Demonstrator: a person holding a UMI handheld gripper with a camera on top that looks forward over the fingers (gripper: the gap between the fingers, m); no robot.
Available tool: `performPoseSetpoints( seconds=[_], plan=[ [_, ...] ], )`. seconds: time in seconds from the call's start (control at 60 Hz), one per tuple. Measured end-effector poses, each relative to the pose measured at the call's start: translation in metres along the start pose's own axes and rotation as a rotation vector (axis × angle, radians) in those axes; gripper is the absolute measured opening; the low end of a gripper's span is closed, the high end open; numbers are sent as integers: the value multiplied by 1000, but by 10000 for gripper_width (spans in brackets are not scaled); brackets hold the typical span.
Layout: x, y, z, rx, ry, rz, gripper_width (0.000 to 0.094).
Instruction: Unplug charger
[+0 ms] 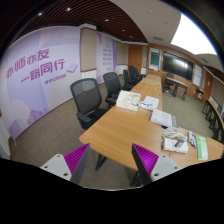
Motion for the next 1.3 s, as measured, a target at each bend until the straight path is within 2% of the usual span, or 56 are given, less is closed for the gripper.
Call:
performPoseSetpoints(
  seconds=[0.25,0.4,0.517,0.617,0.717,0.967,1.017,1.067,1.1,1.15,1.217,1.3],
  plan=[
    [-24,58,26,-7,18,-55,857],
    [-58,117,102,-61,89,-108,857],
    [-86,147,188,-91,192,-110,859],
    [-115,148,264,-113,277,-86,859],
    [-147,133,334,-176,318,-38,859],
    [-244,81,441,-298,315,40,854],
    [-260,74,450,-298,313,51,817],
    [-272,67,460,-304,321,60,710],
    [-279,66,464,-307,323,60,603],
    [-289,69,471,-306,337,42,383],
    [-288,68,471,-301,339,65,372],
    [-289,68,470,-295,323,62,315]
  ],
)
Point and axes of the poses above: the point between the fingertips, and its own axes, seen from behind it with the camera up: z to the right, y down, x backward, against the way the camera looks, the point moved 1 cm from there along x, backward, against the way the camera looks, and after that the axes turned 11 degrees about -z, right-handed, at the moved point
